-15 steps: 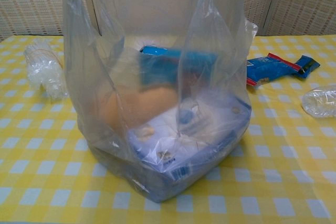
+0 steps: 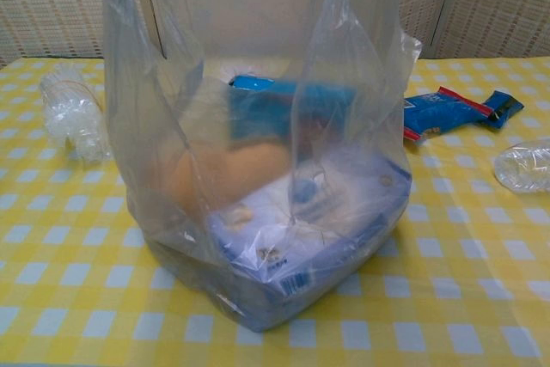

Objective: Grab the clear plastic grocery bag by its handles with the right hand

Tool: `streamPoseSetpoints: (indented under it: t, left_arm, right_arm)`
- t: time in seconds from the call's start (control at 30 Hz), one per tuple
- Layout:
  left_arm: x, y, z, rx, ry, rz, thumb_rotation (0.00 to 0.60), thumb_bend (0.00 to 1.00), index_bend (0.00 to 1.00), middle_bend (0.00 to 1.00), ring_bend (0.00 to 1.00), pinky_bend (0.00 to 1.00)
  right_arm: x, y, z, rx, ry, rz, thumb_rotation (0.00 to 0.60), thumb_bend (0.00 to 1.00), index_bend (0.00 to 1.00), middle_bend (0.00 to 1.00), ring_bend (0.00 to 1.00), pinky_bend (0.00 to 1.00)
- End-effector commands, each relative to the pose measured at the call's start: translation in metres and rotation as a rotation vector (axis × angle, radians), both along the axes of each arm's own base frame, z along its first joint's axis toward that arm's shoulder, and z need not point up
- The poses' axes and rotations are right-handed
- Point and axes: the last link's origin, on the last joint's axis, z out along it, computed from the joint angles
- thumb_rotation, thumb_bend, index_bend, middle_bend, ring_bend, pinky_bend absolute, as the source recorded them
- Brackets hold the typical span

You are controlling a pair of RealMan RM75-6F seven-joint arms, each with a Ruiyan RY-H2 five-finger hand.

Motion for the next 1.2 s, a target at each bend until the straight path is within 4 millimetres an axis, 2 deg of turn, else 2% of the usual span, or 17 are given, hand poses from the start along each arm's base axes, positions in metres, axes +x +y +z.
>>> streamPoseSetpoints:
  t: [0.03, 0.27, 0.57, 0.73, 1.0, 1.2]
  left_arm:
    - [-0.001, 0.001, 0.001, -0.002, -0.002, 0.004, 0.6, 0.36, 0.14, 0.11, 0.06, 0.05]
    - [0.0, -0.002, 0.004, 0.007, -0.01, 0.004, 0.6, 0.36, 0.14, 0.11, 0.08, 0.05]
    - [-0.001, -0.002, 0.005, 0.004, -0.013, 0.007, 0.6, 0.36, 0.14, 0.11, 0.08, 0.05]
    - [-0.001, -0.004, 0.007, 0.007, -0.017, 0.005, 0.6, 0.36, 0.14, 0.11, 0.09, 0.05]
    - [-0.002, -0.005, 0.01, 0.01, -0.026, 0.013, 0.6, 0.36, 0.15, 0.11, 0.09, 0.05]
    - [-0.003, -0.009, 0.015, 0.021, -0.033, 0.017, 0.6, 0.36, 0.15, 0.11, 0.1, 0.06]
  right_arm:
    - [0.028, -0.013, -0.007, 0.231, -0.277, 0.153, 0.6, 0.3, 0.0, 0.0, 0.0, 0.0]
    - [0.07, -0.026, -0.008, 0.409, -0.539, 0.266, 0.6, 0.29, 0.0, 0.0, 0.0, 0.0]
    - [0.106, -0.039, -0.017, 0.558, -0.887, 0.294, 0.6, 0.29, 0.0, 0.0, 0.02, 0.0]
    - [0.119, -0.046, -0.023, 0.622, -1.024, 0.281, 0.6, 0.29, 0.0, 0.0, 0.06, 0.0]
    - [0.132, -0.056, -0.038, 0.72, -1.073, 0.262, 0.6, 0.29, 0.0, 0.0, 0.06, 0.0]
    - [0.13, -0.057, -0.048, 0.74, -1.084, 0.248, 0.6, 0.29, 0.0, 0.0, 0.07, 0.0]
